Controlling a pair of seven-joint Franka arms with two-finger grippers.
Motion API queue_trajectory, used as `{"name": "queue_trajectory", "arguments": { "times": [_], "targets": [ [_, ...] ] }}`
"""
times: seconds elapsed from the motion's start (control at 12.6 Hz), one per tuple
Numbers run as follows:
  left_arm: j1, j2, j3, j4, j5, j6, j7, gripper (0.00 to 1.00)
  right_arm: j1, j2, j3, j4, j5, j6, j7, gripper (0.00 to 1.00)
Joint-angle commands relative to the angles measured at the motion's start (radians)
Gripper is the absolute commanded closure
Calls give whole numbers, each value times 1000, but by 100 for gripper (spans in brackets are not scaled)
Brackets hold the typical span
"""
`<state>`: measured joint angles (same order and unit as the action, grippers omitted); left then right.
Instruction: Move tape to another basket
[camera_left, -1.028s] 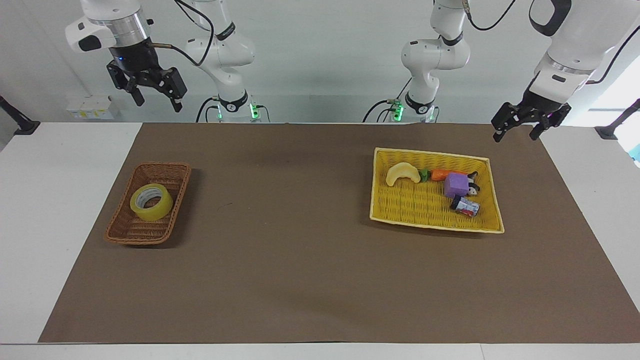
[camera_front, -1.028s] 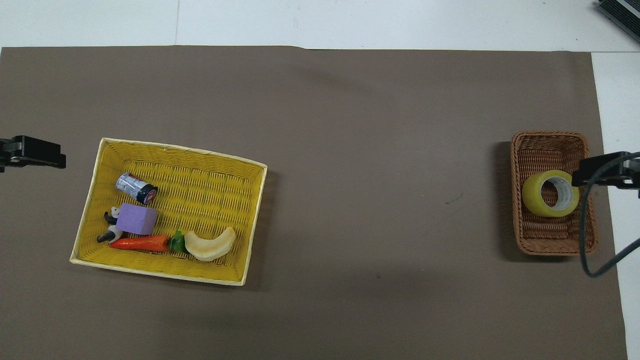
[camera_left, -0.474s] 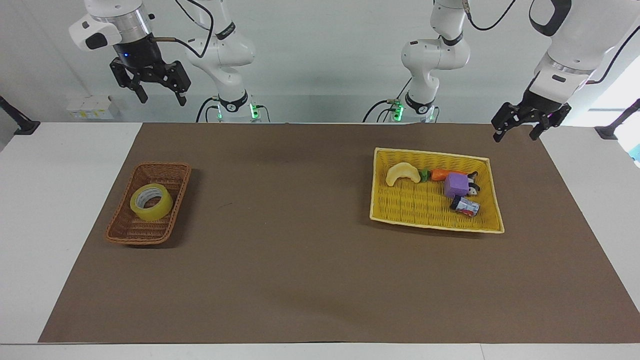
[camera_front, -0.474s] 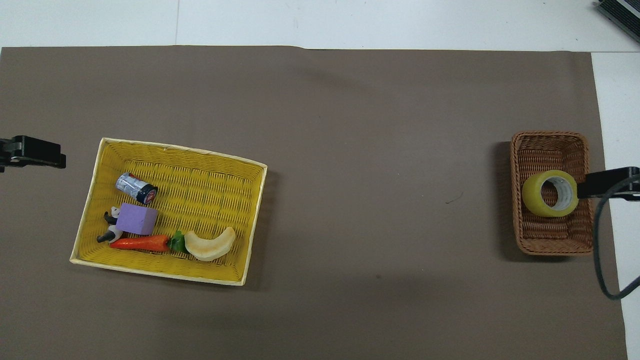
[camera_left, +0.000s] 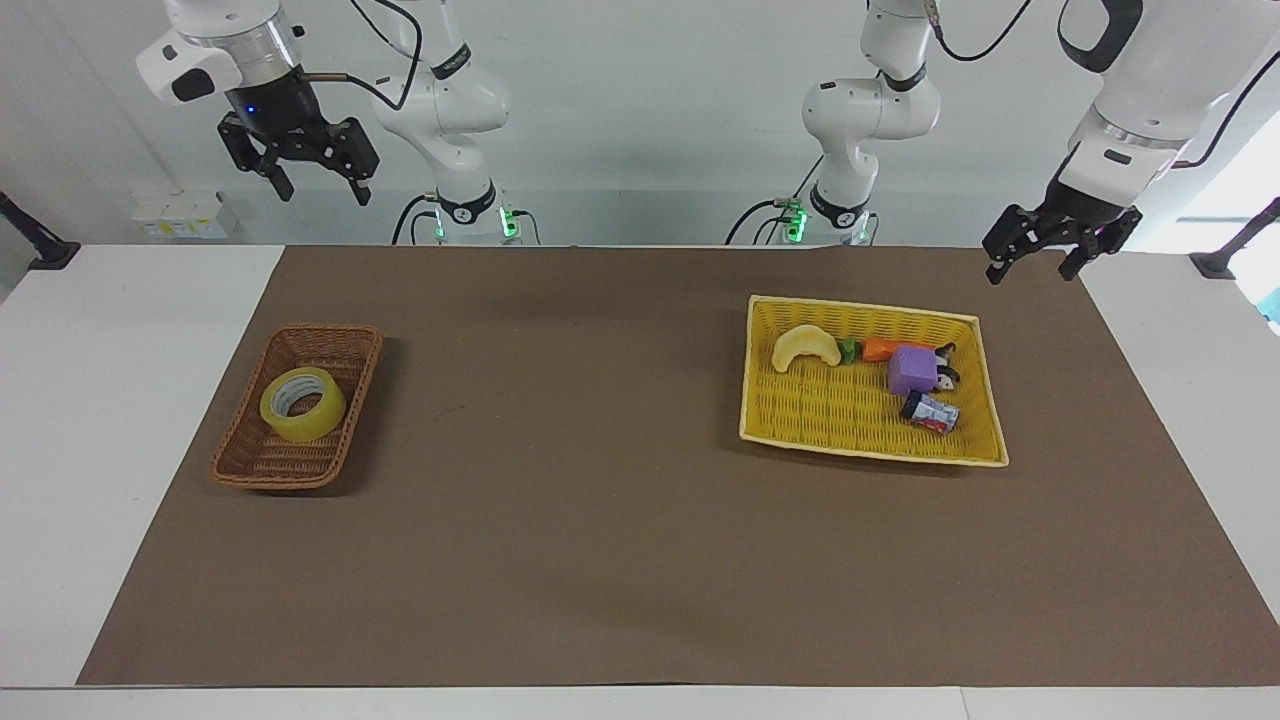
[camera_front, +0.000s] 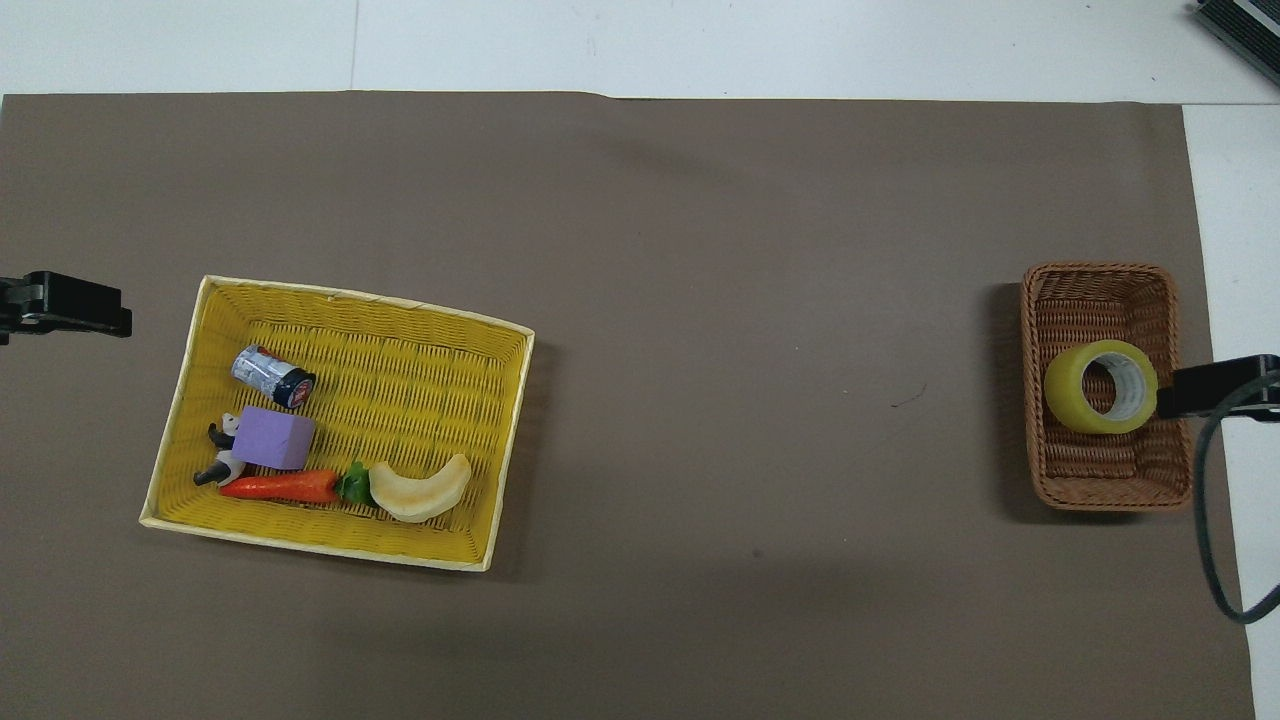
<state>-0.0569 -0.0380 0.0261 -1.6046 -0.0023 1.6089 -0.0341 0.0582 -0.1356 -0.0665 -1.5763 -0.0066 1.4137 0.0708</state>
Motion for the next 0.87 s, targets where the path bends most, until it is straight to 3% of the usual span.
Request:
{"name": "queue_trajectory", "arguments": {
  "times": [0.0,0.79],
  "targets": [
    [2,-3,-3,12,21,-23,-4,0,-12,-36,4,-48,-16,30,-39,0],
    [2,-3,-3,12,21,-23,-4,0,-12,-27,8,-25,-1,19,-43,0]
  ]
}}
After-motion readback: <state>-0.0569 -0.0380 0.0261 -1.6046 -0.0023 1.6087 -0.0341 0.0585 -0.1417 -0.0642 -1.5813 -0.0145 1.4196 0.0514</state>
